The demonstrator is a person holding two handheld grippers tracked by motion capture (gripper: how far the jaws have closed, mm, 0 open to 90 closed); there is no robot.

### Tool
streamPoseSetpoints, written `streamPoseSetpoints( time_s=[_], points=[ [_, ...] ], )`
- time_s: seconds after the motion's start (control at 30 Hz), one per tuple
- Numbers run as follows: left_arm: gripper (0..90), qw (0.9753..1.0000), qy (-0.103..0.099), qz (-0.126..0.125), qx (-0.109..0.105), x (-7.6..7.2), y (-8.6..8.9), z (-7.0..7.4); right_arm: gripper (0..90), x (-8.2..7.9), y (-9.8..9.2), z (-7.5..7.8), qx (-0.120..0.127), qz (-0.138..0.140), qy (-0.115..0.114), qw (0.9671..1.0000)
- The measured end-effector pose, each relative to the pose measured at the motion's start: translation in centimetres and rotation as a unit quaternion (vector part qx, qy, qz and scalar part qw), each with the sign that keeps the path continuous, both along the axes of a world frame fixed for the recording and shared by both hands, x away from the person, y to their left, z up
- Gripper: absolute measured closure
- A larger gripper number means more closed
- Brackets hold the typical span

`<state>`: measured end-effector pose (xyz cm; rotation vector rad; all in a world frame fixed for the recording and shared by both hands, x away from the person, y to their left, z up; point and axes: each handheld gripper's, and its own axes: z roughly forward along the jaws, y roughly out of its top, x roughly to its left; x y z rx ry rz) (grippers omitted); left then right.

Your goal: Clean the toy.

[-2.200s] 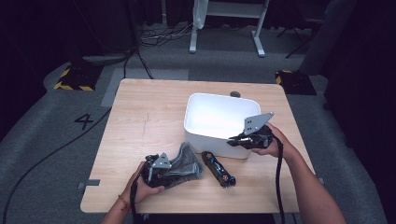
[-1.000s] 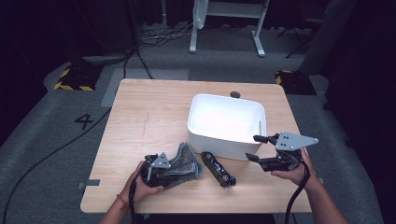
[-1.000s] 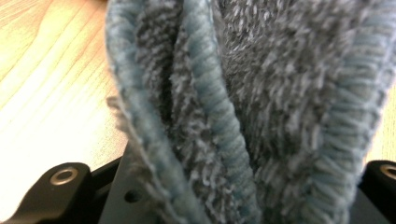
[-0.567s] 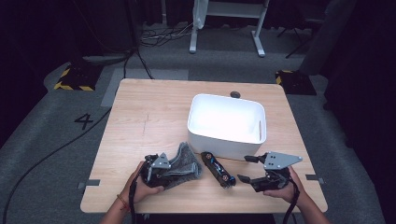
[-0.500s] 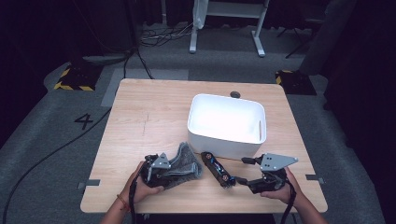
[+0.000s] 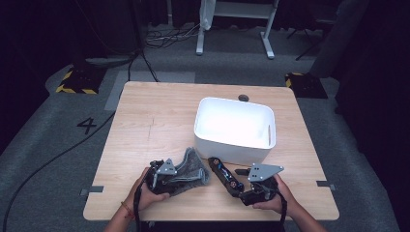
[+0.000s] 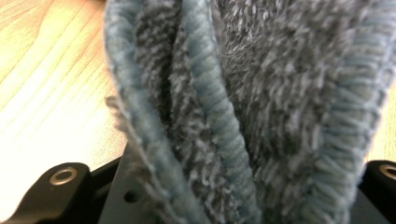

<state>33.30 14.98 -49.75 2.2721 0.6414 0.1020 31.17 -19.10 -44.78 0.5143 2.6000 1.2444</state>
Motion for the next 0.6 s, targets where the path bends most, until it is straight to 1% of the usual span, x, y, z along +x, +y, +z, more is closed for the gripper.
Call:
streamPoseSetpoints(
  time_s=[0.1,0.17,0.2,0.27,0.3,0.33,0.37,0.43,0.6],
  points=[
    [66.6,1.0000,-0.001,-0.001,0.001,0.0,0.0,0.0,27.5,0.1,0.2,-0.7,-0.005,-0.010,0.001,0.9999],
    [66.7,1.0000,0.000,-0.001,0.001,0.0,0.0,0.0,27.6,0.2,0.3,-1.1,-0.014,-0.014,0.004,0.9998],
    [66.7,1.0000,0.000,-0.001,0.001,0.0,0.0,0.0,27.6,0.2,0.4,-1.4,-0.019,-0.017,0.000,0.9997],
    [66.7,1.0000,0.000,0.000,0.000,0.0,0.0,0.0,29.1,0.2,0.4,-1.8,-0.022,-0.019,0.003,0.9996],
    [66.6,1.0000,0.000,-0.001,0.001,0.0,0.0,0.0,30.7,0.3,0.3,-2.0,-0.025,-0.020,0.005,0.9995],
    [66.7,1.0000,-0.001,-0.001,0.000,0.0,0.0,0.0,34.6,0.3,0.3,-2.1,-0.028,-0.024,0.001,0.9993],
    [66.6,1.0000,0.000,-0.001,-0.001,0.0,0.0,0.0,40.6,0.3,0.2,-2.2,-0.030,-0.024,0.002,0.9993],
    [66.7,1.0000,0.000,-0.001,0.000,0.0,0.0,0.0,44.1,0.4,0.0,-2.4,-0.032,-0.021,0.005,0.9993],
    [66.6,1.0000,0.001,0.000,-0.002,0.0,0.0,0.0,54.1,0.5,-0.8,-2.4,-0.041,-0.022,-0.003,0.9989]
  ],
)
